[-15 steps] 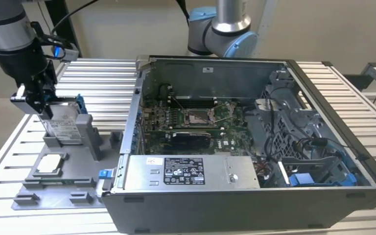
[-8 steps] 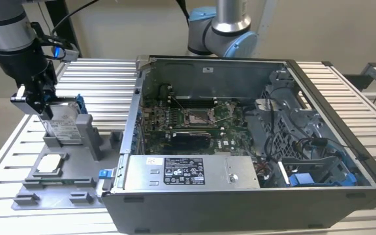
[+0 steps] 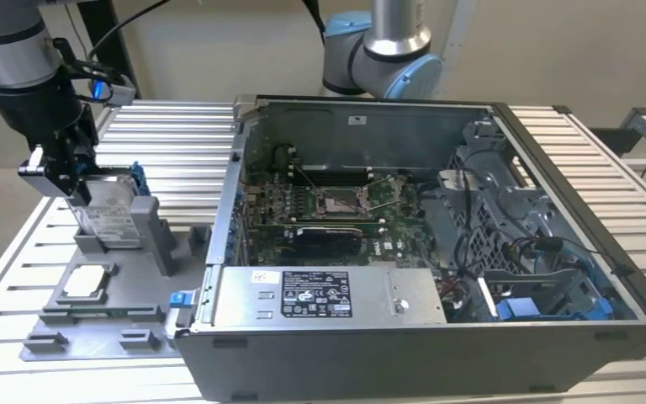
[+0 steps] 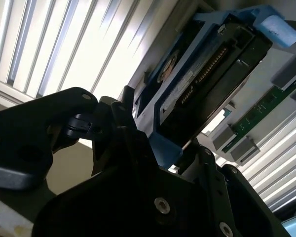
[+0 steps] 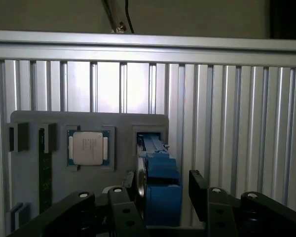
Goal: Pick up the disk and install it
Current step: 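Pick up the disk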
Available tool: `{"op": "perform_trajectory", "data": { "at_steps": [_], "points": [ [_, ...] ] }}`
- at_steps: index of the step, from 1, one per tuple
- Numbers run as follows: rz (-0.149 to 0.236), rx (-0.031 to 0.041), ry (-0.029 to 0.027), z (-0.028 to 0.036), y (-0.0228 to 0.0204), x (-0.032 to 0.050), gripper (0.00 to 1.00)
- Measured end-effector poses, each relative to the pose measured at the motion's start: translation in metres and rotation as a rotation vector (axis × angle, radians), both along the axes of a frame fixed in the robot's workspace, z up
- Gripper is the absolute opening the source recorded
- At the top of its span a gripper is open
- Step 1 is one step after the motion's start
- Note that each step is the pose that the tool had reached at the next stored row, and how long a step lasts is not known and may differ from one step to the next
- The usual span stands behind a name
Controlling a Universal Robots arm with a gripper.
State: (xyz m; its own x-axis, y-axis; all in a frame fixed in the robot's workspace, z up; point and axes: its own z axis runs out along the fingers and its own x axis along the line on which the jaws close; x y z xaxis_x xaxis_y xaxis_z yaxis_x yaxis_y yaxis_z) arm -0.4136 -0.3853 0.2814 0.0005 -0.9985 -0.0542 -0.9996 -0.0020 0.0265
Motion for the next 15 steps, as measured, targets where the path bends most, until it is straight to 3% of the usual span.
{"op": "perform_trajectory", "data": {
  "at_steps": [2,3,15],
  "points": [
    [0.0,0.0,0.0,0.0,0.0,0.0,1.0],
    [0.0,0.0,0.0,0.0,0.0,0.0,0.0],
    [0.0,0.0,0.0,0.0,0.0,0.0,0.0]
  ]
}}
